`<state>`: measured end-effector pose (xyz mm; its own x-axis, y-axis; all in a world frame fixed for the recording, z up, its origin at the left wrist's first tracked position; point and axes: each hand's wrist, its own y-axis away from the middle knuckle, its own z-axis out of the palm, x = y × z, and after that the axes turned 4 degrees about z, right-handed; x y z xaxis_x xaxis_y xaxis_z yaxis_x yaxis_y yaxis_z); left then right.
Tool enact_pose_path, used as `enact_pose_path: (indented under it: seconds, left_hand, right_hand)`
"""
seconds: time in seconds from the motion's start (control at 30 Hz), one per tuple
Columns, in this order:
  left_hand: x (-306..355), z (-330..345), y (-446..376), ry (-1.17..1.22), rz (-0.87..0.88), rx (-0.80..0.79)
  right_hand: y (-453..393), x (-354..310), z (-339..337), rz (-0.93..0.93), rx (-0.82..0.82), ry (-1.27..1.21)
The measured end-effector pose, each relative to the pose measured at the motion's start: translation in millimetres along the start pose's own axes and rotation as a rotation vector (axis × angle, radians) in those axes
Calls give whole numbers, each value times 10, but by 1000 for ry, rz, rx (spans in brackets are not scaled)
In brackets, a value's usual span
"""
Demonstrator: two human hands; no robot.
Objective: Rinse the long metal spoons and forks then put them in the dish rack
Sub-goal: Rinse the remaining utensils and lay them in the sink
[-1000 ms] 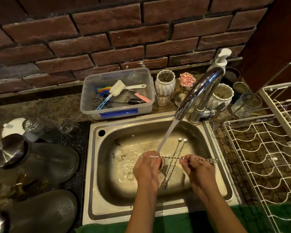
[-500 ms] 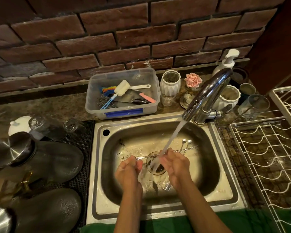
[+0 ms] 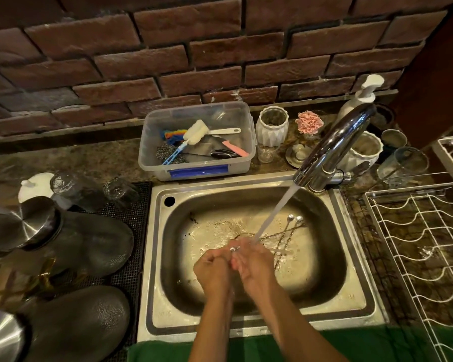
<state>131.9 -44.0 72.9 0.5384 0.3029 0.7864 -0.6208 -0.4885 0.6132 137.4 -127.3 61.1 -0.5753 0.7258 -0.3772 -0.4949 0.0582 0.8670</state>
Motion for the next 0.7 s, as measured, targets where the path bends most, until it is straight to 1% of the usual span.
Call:
enact_pose_path:
  seconds: [0.1, 0.2, 0.23, 0.27, 0.3, 0.37, 0.43, 0.5, 0.57, 0.63, 0.7]
  left_hand:
    - [14, -47, -29, 34, -44, 18]
    - [116, -286, -230, 82, -63, 106]
    - [126, -322, -259, 89, -67, 113]
    - [117, -307, -250, 78, -65, 104]
    - [84, -256, -203, 47, -58, 81]
    - [14, -117, -49, -16, -36, 4]
    - [-7, -69, 28, -27, -23, -25]
    - [49, -176, -48, 4, -29, 30]
    - [124, -361, -191, 75, -19, 117]
    - [153, -470, -280, 112, 0, 145]
    - [139, -490, -295, 115, 13, 164]
  right_hand:
    - [51, -55, -34, -31, 25, 18]
    - [-13, -341, -193, -132, 177, -78]
    - [-30, -364, -218, -154, 201, -104]
    - [-29, -332, -197, -163, 202, -79]
    - [-5, -241, -139, -151, 168, -32]
    - [3, 19, -30, -59, 59, 43]
    - [10, 122, 0, 9, 31, 56]
    - [-34, -13, -77, -26, 44, 74]
    - [-119, -243, -192, -114, 129, 91]
    - [-181, -367, -253, -151, 203, 33]
    - [-180, -366, -234, -141, 223, -42]
